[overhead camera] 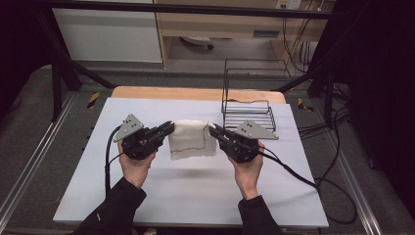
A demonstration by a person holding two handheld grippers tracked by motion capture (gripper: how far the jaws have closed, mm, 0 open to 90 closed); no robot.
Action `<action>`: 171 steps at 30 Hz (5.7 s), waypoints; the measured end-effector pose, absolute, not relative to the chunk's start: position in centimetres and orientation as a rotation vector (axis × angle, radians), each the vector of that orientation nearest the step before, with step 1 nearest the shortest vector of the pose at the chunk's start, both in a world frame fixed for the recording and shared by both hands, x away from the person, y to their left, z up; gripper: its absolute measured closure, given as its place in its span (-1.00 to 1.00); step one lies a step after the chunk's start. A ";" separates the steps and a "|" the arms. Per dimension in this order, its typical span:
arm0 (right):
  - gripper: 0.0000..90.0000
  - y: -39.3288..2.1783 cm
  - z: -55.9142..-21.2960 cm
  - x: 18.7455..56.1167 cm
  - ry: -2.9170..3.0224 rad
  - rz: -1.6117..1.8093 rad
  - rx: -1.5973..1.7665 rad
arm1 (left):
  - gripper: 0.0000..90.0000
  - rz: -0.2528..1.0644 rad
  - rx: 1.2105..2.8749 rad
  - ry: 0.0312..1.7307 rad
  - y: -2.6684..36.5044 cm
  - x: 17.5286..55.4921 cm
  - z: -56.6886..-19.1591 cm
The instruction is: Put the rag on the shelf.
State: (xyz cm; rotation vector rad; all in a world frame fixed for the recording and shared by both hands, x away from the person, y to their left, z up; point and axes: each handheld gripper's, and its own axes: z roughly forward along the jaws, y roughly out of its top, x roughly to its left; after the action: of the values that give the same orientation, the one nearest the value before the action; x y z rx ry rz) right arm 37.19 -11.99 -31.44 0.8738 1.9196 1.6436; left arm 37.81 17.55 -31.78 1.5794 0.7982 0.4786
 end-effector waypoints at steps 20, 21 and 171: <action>0.86 -14.8 -29.0 37.3 1.813 1.629 0.881 | 0.85 0.484 1.542 0.750 14.0 39.7 -28.9; 0.86 -15.0 -28.8 37.3 1.807 1.630 0.881 | 0.85 0.485 1.541 0.746 13.7 39.8 -28.8; 0.85 -27.7 -19.9 50.6 1.572 1.509 1.067 | 0.85 0.575 1.550 0.695 -2.1 54.4 -19.5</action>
State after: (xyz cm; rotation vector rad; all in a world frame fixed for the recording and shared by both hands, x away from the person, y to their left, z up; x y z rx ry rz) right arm 50.57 -27.68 -19.87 1.0673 1.5724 1.5094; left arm 54.38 -2.09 -19.54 1.5496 0.6952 0.5750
